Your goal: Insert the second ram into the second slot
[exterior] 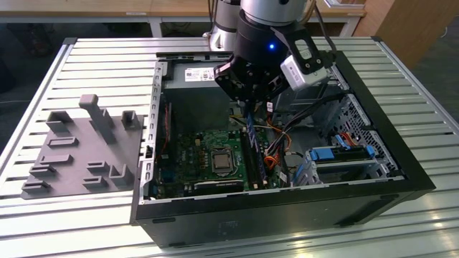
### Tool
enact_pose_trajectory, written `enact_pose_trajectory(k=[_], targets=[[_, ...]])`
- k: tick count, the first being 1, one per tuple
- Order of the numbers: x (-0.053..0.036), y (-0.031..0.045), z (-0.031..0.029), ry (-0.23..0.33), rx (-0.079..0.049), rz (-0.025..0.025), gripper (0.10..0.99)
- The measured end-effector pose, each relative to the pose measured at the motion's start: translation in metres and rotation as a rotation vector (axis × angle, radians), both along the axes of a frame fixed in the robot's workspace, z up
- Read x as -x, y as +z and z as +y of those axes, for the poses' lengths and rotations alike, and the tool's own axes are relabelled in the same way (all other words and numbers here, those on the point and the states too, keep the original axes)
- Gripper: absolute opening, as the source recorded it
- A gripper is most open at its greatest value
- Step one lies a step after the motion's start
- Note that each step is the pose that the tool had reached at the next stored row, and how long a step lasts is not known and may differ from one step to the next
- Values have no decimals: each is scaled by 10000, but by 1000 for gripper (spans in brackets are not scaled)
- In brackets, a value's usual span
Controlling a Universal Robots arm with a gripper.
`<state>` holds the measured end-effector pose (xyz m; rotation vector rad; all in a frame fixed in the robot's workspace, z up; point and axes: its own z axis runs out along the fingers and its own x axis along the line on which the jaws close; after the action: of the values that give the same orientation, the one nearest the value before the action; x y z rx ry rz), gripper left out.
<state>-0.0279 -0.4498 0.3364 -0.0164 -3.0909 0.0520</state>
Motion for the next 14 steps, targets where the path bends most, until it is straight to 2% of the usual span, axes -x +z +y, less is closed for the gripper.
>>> enact_pose_trajectory(k=[14], targets=[[0,-55,0,0,-1,30,137]])
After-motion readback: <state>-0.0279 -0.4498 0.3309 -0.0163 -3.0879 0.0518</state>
